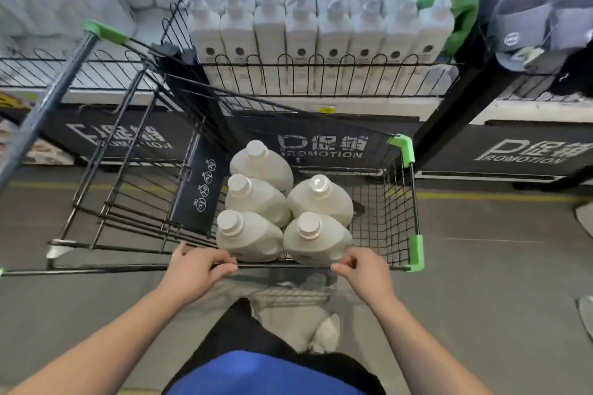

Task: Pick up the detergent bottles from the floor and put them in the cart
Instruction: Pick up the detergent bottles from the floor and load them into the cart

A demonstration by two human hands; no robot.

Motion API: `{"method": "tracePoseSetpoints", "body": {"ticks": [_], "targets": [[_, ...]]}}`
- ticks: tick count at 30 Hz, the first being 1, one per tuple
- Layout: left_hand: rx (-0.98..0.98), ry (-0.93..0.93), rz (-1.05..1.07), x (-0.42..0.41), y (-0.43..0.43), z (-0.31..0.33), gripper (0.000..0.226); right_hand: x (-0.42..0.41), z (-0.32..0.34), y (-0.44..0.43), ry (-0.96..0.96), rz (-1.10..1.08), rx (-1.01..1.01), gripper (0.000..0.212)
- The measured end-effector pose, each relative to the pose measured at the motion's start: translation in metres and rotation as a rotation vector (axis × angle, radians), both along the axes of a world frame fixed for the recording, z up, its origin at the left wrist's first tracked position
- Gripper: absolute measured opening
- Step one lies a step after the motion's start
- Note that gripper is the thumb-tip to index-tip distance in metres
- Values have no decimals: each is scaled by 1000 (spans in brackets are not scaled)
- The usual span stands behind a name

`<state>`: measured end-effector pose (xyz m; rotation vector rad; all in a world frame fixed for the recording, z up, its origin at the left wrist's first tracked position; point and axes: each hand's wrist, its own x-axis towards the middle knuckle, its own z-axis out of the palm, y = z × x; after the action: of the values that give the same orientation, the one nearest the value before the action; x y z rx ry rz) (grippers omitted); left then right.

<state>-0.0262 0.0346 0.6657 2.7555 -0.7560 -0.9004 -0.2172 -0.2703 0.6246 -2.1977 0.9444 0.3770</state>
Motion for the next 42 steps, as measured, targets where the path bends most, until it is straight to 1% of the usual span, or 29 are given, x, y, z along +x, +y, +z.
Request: {"method": "tracePoseSetpoints", "body": {"ticks": [2, 4, 6, 8, 11, 14, 17, 20, 23, 25, 29, 31, 32, 34, 35, 37, 39, 42], "targets": [[1, 18, 10, -7, -13, -2, 16, -8, -1, -13, 6, -8, 0, 29], [2, 18, 5, -14, -25, -5, 20, -14, -6, -28, 2, -20, -2, 30], [0, -9, -6, -19, -39, -6, 17, -20, -8, -39, -2, -33, -20, 32], [11, 16, -2, -26, -50, -6, 14, -25, -11, -48, -7, -53, -44, 29], [-17, 23, 22, -34, -62, -4, 15, -30, -11, -53, -31, -82, -68, 23], [-17, 42, 29, -37, -68, -4, 20, -28, -11, -60, 5, -62, -81, 25], [-17, 51, 33, -37, -68, -6, 19, -29, -14, -63, 23, -71, -79, 27], [-26, 52, 35, -37, -67, -5, 17, -31, -15, -60, -3, -75, -81, 25], [-52, 36, 36, -39, -66, -2, 12, -32, -14, -52, -51, -55, -109, 11], [-88, 21, 50, -38, -65, -2, 7, -34, -13, -46, -88, -36, -114, 7], [-137, 18, 8, -40, -65, -3, 12, -41, -8, -43, -143, -56, -94, 15], [-172, 25, -34, -41, -71, -4, 19, -45, -1, -44, -173, -70, -81, 19], [-193, 33, -58, -41, -77, -4, 29, -46, 4, -45, -187, -83, -78, 21], [-263, 57, -122, -42, -94, -2, 60, -49, 17, -48, -232, -129, -62, 24], [-310, 71, -147, -41, -106, 2, 66, -50, 26, -50, -259, -157, -57, 26], [-399, 97, -190, -38, -138, 14, 53, -51, 46, -54, -327, -237, -47, 26], [-498, 121, -231, -35, -175, 29, 43, -52, 69, -60, -422, -379, 1, 26], [-657, 121, -299, -27, -239, 61, 42, -54, 111, -78, -581, -546, 23, 27]]}}
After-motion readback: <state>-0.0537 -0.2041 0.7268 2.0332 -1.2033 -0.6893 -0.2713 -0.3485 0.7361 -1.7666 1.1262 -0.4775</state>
